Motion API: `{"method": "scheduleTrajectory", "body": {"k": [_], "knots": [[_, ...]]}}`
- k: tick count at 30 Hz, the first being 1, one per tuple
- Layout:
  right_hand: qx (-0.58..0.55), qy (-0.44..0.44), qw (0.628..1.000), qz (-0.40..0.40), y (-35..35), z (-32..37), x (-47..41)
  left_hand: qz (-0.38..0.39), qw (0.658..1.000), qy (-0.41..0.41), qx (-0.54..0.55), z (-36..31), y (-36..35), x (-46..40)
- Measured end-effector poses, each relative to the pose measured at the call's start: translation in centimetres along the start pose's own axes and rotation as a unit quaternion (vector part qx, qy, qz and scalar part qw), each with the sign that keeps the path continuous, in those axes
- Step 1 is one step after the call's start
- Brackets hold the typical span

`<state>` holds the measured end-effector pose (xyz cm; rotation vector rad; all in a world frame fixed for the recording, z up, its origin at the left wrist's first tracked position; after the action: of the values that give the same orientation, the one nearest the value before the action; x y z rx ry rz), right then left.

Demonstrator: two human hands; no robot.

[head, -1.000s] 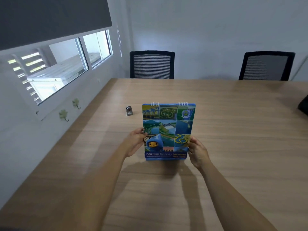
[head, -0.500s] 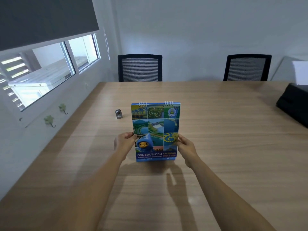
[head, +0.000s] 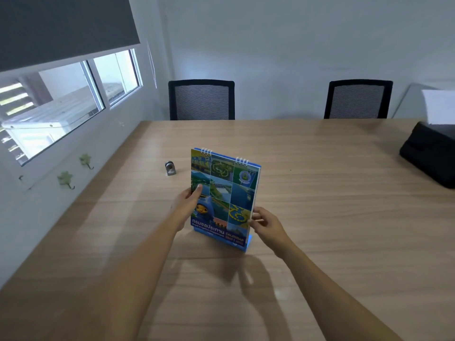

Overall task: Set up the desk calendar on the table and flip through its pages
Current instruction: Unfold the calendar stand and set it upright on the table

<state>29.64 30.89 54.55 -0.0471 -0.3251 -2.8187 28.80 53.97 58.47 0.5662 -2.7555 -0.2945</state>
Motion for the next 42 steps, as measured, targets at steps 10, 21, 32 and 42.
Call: {"method": "scheduleTrajectory", "body": {"k": [10, 21, 32, 42], "knots": [[0.005, 0.009, 0.993, 0.117, -4.1, 1.1, 1.2, -0.031, 0.999, 0.029, 0.028, -0.9, 1.2, -0.4], [0.105, 0.04, 0.972, 0.204, -7.7, 3.7, 0.3, 0.134, 0.988, -0.005, -0.071, -1.2, 6.3, 3.6], [0.204, 0.056, 0.937, 0.277, -8.4, 4.3, -0.5, 0.16, 0.953, -0.083, -0.245, -0.3, 7.1, 4.2], [0.277, 0.088, 0.925, 0.246, -7.5, 4.4, -1.4, 0.096, 0.933, -0.183, -0.294, -1.5, 5.8, 4.3]]}}
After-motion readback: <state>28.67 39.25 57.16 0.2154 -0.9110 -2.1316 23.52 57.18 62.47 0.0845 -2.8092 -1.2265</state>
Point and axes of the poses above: each hand's wrist, its own x-axis away from the middle knuckle, its own y-axis out of the back of the hand, z = x × y, the point moved 2 cm from there along -x, towards the middle knuckle, and after that the axes turned 1 degree about -y, right-handed, at the moved point
